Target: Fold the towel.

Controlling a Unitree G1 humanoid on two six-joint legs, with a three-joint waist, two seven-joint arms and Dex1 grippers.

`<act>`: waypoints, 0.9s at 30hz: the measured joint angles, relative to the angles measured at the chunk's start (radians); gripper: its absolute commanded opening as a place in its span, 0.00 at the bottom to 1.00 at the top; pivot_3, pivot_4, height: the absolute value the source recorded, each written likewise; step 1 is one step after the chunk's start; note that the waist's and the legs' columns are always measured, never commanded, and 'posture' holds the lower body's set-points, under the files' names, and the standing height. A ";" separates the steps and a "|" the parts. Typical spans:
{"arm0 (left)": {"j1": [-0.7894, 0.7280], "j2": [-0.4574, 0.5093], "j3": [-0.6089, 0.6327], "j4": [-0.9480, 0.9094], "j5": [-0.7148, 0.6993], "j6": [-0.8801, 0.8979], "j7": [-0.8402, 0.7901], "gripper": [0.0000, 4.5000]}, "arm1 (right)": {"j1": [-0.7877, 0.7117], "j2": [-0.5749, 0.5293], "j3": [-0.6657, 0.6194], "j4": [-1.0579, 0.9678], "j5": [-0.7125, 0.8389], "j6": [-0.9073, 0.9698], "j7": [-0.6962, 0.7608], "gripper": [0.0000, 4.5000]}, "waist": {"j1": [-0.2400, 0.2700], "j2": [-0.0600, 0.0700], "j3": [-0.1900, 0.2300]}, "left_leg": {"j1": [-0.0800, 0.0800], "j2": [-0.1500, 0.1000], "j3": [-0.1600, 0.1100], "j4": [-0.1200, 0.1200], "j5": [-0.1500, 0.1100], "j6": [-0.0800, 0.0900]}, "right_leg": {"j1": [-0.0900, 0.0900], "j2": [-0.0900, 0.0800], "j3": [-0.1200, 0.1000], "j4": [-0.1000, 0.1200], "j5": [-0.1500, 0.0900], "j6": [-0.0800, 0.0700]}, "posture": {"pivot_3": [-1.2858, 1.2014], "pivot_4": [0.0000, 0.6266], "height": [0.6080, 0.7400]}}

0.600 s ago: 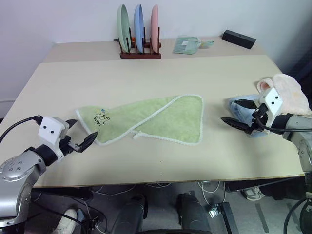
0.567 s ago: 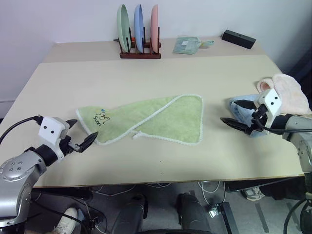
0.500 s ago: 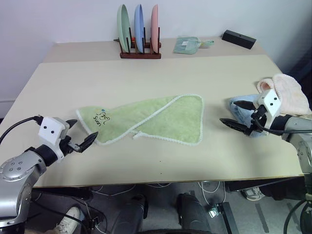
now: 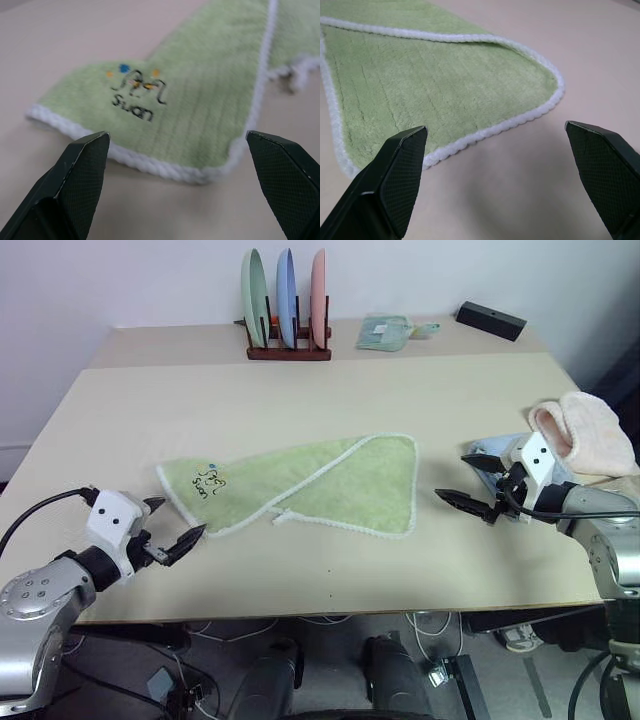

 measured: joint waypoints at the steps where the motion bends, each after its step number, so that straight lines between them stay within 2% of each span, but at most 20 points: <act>1: 0.001 0.009 -0.026 -0.021 0.006 -0.003 -0.014 0.99 | 0.002 0.004 0.001 0.000 0.000 -0.003 -0.001 1.00 | 0.001 0.000 0.000 | 0.000 0.000 0.000 0.000 0.000 0.000 | 0.000 0.000 0.000 0.000 0.000 0.000 | 0.52 0.24 0.97; 6: 0.029 0.101 -0.155 -0.072 0.131 -0.036 -0.041 0.99 | 0.009 0.044 0.028 -0.002 -0.001 -0.009 -0.014 1.00 | -0.002 0.001 0.000 | 0.000 0.001 0.001 -0.001 0.000 0.000 | -0.001 0.000 0.001 0.000 0.000 -0.001 | 0.52 0.24 0.97; 11: -0.028 0.127 -0.225 0.002 0.279 -0.114 -0.005 0.99 | 0.020 0.060 0.030 -0.033 0.002 -0.008 -0.031 1.00 | -0.001 0.000 0.000 | 0.000 0.001 0.003 -0.001 0.000 0.000 | -0.001 0.000 0.001 0.000 0.000 0.000 | 0.52 0.24 0.97; 16: -0.082 0.123 -0.274 0.089 0.352 -0.163 0.008 0.99 | 0.039 0.079 0.036 -0.052 0.003 0.001 -0.045 1.00 | -0.001 0.001 0.000 | 0.000 0.001 0.002 -0.001 0.000 0.001 | -0.002 0.000 0.001 0.000 0.001 0.000 | 0.52 0.24 0.97; 19: -0.154 0.083 -0.305 0.179 0.375 -0.211 0.028 0.99 | 0.044 0.081 0.039 -0.064 0.003 0.004 -0.053 1.00 | 0.002 0.002 0.000 | 0.001 0.001 0.003 0.000 0.000 0.001 | -0.001 0.000 0.001 0.001 0.001 0.000 | 0.52 0.24 0.97; 22: -0.208 0.043 -0.328 0.263 0.391 -0.270 0.046 0.82 | 0.046 0.085 0.039 -0.080 0.004 0.005 -0.062 1.00 | 0.012 0.002 -0.001 | 0.001 0.001 0.003 0.000 0.000 0.001 | 0.000 0.000 0.001 0.001 0.001 0.000 | 0.52 0.24 0.97; 27: -0.233 0.006 -0.350 0.330 0.393 -0.328 0.052 0.28 | 0.051 0.086 0.039 -0.112 0.009 0.010 -0.076 1.00 | 0.017 0.002 -0.001 | 0.001 0.002 0.003 0.000 0.000 0.001 | -0.001 0.001 0.001 0.001 0.001 0.000 | 0.52 0.24 0.97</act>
